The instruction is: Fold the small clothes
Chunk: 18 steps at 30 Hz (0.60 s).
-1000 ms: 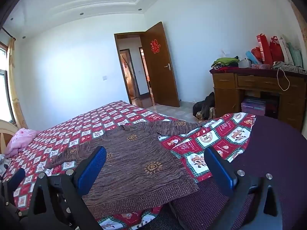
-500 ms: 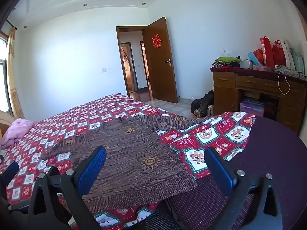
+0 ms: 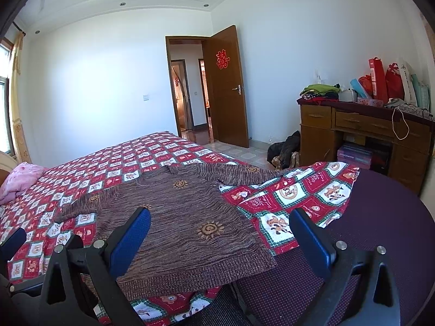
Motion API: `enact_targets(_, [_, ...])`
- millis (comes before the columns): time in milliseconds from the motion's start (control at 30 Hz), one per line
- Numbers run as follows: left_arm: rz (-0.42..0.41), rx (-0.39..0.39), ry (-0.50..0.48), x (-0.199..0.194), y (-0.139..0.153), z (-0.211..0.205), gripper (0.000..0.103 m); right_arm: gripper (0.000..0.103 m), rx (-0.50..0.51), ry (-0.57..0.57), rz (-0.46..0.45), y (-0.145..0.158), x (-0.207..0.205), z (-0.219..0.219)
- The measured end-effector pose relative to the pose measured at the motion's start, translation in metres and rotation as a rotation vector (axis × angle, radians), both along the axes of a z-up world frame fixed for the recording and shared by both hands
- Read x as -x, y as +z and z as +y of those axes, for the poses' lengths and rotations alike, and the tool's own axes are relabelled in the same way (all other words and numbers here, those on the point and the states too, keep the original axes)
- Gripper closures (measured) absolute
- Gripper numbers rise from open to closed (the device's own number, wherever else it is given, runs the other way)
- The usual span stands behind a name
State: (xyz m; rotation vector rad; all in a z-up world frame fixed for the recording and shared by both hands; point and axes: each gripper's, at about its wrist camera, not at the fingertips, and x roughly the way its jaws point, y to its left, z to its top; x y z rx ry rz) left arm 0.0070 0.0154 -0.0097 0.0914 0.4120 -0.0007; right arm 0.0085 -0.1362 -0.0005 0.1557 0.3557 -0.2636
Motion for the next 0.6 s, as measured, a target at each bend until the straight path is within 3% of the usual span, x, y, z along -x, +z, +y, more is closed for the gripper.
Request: enact_targets(600, [0.015, 0.014, -0.001, -0.0031, 0.0004, 0.0002, 0.0, 0.001, 0.015, -0.002, 0.0, -0.0015, 0.0001, 0.0017])
